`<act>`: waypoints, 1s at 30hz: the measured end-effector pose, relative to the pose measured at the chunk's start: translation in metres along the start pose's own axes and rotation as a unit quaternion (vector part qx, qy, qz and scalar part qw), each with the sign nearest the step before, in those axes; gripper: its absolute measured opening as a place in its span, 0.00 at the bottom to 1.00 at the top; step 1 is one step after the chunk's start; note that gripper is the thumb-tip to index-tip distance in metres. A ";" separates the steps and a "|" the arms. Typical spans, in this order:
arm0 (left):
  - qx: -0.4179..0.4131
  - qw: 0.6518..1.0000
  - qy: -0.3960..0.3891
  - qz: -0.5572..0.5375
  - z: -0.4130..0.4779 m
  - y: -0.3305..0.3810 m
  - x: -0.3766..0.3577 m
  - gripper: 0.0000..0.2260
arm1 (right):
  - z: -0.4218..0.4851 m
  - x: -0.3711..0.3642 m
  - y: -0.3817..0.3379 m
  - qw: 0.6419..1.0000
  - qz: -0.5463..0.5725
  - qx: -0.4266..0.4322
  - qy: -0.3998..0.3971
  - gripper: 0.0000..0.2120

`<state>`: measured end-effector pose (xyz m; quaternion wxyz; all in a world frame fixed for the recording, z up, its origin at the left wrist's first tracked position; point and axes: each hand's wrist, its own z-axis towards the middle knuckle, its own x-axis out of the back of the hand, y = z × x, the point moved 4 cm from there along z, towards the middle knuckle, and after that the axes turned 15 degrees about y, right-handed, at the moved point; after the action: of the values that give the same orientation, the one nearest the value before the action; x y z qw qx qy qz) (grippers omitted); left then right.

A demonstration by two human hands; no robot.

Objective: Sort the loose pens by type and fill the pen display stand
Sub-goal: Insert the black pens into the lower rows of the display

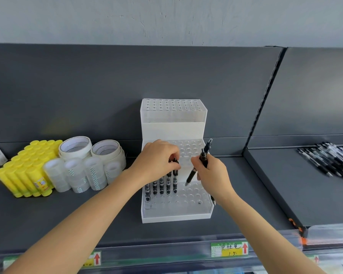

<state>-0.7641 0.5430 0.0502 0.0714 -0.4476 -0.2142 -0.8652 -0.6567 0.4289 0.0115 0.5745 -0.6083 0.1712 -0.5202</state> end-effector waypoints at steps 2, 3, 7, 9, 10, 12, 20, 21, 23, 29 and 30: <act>-0.010 1.000 0.001 0.019 0.001 0.001 0.001 0.09 | 0.000 0.000 0.000 1.000 -0.013 0.017 -0.001 0.16; -0.011 1.000 0.000 0.022 0.001 0.001 0.002 0.11 | 0.000 -0.001 0.000 0.999 -0.020 0.026 0.000 0.16; 0.024 1.000 -0.003 -0.016 -0.005 -0.004 0.006 0.18 | 0.001 -0.005 0.004 0.994 -0.084 0.066 -0.008 0.14; 0.031 0.999 0.001 -0.024 -0.009 -0.007 0.010 0.18 | 0.000 -0.007 0.004 0.993 -0.091 0.076 -0.006 0.11; 0.032 0.999 0.004 -0.025 -0.010 -0.009 0.012 0.18 | -0.001 -0.007 0.003 0.992 -0.095 0.083 -0.001 0.09; 0.038 0.999 0.010 -0.032 -0.013 -0.012 0.015 0.18 | -0.002 -0.008 -0.001 0.989 -0.110 0.100 0.012 0.08; 0.068 0.994 0.065 -0.061 -0.026 -0.026 0.026 0.16 | -0.003 -0.010 -0.013 0.984 -0.129 0.113 0.041 0.17; 0.074 0.992 0.076 -0.065 -0.028 -0.028 0.027 0.15 | -0.003 -0.011 -0.014 0.985 -0.126 0.112 0.047 0.16; 0.088 0.989 0.097 -0.073 -0.033 -0.033 0.028 0.15 | -0.004 -0.013 -0.012 0.985 -0.128 0.105 0.046 0.16; 0.124 0.978 0.131 -0.102 -0.051 -0.044 0.022 0.18 | -0.010 -0.028 0.012 0.984 -0.164 0.068 -0.005 0.12; 0.135 0.974 0.147 -0.109 -0.053 -0.045 0.022 0.20 | -0.010 -0.030 0.015 0.984 -0.164 0.063 -0.008 0.12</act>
<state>-0.8310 0.5617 0.0270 0.0668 -0.2755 -0.3634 -0.8875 -0.6714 0.4433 -0.0166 0.5201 -0.5945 0.0314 -0.6125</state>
